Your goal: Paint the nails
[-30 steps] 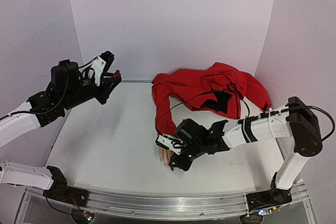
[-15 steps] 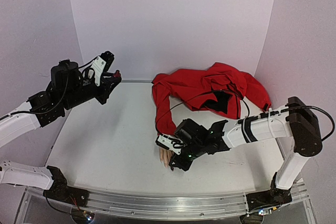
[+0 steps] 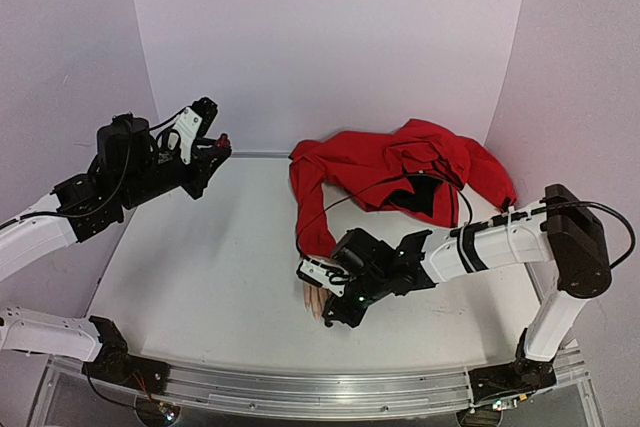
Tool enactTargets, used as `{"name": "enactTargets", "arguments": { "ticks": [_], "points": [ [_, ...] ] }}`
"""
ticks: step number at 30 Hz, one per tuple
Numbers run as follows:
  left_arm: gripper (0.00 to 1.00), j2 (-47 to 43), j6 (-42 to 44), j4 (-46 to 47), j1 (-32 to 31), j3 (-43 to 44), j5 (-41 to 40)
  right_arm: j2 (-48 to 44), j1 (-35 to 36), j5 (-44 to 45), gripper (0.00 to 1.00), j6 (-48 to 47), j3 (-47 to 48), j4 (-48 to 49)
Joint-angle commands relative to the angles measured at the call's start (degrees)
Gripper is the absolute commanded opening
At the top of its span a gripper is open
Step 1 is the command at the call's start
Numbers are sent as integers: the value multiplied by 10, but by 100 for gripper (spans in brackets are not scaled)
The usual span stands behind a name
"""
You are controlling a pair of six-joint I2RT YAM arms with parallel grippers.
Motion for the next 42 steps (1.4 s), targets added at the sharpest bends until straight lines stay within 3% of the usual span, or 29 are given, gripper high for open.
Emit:
{"name": "enactTargets", "arguments": {
  "ticks": [1,10,42],
  "points": [
    [0,-14,2,41,4,0,5,-19,5,7,0,1,5,-13],
    [0,-15,1,41,4,0,4,-51,5,8,0,0,-12,2],
    [0,-14,2,41,4,0,5,-19,5,20,0,-3,4,10]
  ]
}}
